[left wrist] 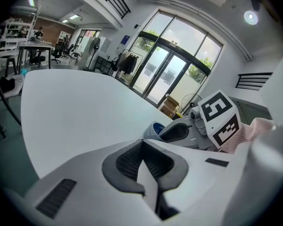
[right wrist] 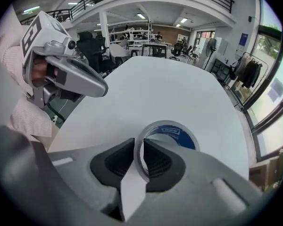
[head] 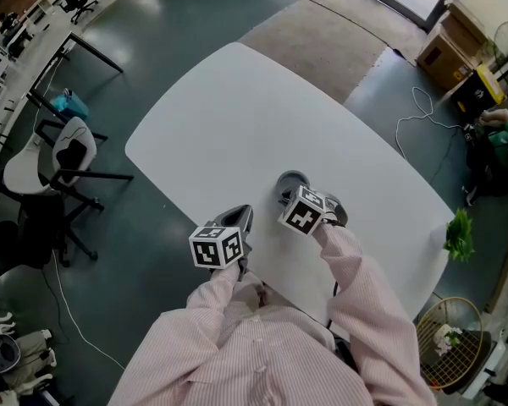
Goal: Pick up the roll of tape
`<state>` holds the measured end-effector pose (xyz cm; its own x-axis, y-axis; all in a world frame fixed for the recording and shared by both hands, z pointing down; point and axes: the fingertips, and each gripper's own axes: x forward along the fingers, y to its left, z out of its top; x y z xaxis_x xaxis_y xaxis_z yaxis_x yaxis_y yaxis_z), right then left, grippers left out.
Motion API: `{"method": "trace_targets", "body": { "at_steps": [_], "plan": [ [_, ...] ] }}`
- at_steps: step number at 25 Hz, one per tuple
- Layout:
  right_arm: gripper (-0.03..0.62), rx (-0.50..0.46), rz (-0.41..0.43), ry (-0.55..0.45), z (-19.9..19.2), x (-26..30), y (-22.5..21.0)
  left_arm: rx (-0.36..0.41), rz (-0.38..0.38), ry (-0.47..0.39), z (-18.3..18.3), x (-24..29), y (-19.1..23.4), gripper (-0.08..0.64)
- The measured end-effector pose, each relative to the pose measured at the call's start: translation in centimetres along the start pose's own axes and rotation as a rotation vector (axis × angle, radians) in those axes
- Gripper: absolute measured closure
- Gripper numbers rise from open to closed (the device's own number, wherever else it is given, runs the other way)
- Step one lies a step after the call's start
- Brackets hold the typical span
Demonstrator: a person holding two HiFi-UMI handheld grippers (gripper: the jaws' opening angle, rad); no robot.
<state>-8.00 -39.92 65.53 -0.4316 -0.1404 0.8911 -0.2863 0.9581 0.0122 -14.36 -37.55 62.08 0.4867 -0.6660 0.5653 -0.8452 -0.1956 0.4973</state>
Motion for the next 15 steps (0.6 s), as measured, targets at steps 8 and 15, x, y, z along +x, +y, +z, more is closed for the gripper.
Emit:
{"method": "trace_targets", "body": {
  "at_steps": [8, 15],
  "plan": [
    [0.538, 0.034, -0.048, -0.031, -0.5, -0.3, -0.7, 0.012, 0.0, -0.011, 0.3, -0.2, -0.6, 0.559],
    [0.538, 0.211, -0.066, -0.298, 2.2, -3.7, -1.0, 0.053, -0.003, -0.053, 1.3, -1.1, -1.6, 0.56]
  ]
}}
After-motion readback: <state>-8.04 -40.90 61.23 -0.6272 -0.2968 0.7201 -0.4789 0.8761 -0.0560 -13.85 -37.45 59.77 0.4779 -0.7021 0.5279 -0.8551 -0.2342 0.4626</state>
